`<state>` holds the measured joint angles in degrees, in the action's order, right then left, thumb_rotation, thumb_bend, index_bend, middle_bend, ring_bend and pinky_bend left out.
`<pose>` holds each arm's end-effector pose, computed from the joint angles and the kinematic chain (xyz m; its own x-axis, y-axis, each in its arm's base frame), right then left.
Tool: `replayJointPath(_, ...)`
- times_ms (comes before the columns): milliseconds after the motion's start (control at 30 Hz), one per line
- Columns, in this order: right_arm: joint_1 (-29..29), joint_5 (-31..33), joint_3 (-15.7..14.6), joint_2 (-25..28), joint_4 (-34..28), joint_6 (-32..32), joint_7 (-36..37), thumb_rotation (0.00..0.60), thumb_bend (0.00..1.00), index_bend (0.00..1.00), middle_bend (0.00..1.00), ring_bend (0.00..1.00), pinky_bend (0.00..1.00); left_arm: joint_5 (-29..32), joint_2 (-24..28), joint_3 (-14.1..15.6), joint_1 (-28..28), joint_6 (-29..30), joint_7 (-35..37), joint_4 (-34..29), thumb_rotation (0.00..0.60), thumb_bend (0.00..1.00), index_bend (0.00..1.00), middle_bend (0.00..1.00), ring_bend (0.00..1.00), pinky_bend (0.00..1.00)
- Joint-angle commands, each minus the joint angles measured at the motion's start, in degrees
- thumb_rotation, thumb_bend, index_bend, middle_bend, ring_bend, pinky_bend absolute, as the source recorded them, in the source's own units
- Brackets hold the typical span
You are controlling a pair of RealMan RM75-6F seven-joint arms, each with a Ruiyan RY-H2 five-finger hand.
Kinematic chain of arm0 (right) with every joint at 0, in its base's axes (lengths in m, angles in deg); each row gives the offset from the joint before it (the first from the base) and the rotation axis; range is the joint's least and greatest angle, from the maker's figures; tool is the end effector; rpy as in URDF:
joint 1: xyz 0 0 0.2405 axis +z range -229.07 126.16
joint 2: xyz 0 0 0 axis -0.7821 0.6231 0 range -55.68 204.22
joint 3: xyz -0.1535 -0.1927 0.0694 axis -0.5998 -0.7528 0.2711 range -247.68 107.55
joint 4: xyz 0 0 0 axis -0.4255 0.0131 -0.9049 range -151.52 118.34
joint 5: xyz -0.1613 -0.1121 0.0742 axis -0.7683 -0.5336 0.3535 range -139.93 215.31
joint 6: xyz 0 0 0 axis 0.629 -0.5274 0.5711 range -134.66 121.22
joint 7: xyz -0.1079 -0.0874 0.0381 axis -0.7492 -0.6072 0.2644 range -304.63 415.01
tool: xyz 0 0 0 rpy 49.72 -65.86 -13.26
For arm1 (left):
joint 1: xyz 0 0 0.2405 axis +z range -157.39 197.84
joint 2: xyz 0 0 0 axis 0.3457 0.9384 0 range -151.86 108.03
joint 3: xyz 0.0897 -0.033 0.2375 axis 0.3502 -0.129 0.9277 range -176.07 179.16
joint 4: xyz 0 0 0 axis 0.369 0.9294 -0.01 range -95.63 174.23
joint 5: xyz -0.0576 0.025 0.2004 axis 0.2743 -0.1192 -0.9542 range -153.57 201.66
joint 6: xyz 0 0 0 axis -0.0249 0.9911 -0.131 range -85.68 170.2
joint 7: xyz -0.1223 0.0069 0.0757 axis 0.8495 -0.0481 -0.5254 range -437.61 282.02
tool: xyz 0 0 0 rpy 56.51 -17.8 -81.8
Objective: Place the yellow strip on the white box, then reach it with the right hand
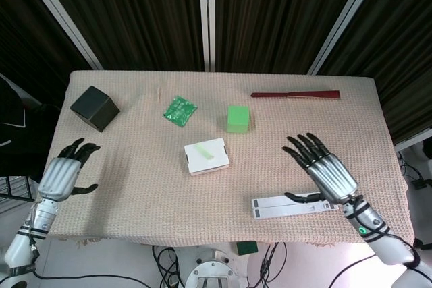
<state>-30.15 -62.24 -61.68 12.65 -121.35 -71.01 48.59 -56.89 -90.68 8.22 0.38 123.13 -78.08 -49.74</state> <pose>-0.1802 -0.2463 0.1110 0.4850 -0.0976 0.8691 -0.7535 -0.5509 0.3587 -0.2936 0.2255 0.1124 0.4168 0.1378 0.8985 0.9043 -0.1634 -0.3944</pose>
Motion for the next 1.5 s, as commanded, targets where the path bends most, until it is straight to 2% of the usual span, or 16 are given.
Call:
replayJointPath(33, 10.28, 12.62, 4.12, -8.49, -4.23, 13.84, -13.54, 0.18, 0.15, 0.23, 0.0, 0.0, 0.0, -1.69, 0.25, 0.27, 3.44, 3.43, 4.48, 3.03, 0.577, 0.0, 0.16, 0.16, 0.05, 0.19)
replayJointPath(167, 14.9, 21.45, 5.45, -15.33, -1.54, 17.35, -20.77, 0.181, 0.15, 0.25, 0.0, 0.0, 0.0, -1.67, 0.0, -0.41, 4.98, 3.69, 7.32, 5.25, 0.579, 0.0, 0.16, 0.16, 0.05, 0.18)
replayJointPath(333, 19.28, 29.66, 5.75, -22.31, 2.62, 17.51, -28.12, 0.18, 0.15, 0.24, 0.0, 0.0, 0.0, -2.38, -0.4, -1.32, 6.13, 3.58, 10.62, 7.69, 0.579, 0.0, 0.16, 0.16, 0.05, 0.18)
replayJointPath(533, 23.38, 36.19, 5.22, -27.49, 7.04, 17.83, -31.28, 0.181, 0.16, 0.23, 0.0, 0.0, 0.0, -2.54, -0.52, -2.28, 6.34, 1.65, 11.51, 9.6, 0.575, 0.0, 0.16, 0.16, 0.05, 0.18)
replayJointPath(700, 26.23, 39.07, 5.49, -30.55, 11.1, 18.19, -30.48, 0.18, 0.16, 0.23, 0.0, 0.0, 0.0, -2.89, -0.5, -3.1, 6.59, 0.93, 11.78, 10.15, 0.571, 0.0, 0.16, 0.16, 0.05, 0.18)
replayJointPath(967, 29.32, 42.48, 4.23, -32.9, 14.67, 19.3, -29.61, 0.181, 0.17, 0.22, 0.0, 0.0, 0.0, -3.0, -0.57, -3.88, 7.34, -0.07, 12.76, 10.98, 0.57, 0.0, 0.16, 0.16, 0.05, 0.18)
replayJointPath(1500, 31.34, 46.63, 0.97, -32.05, 13.76, 16.84, -30.11, 0.182, 0.18, 0.25, 0.0, 0.0, 0.0, -4.19, -1.11, -4.72, 8.26, -1.26, 13.13, 11.58, 0.571, 0.0, 0.16, 0.16, 0.05, 0.18)
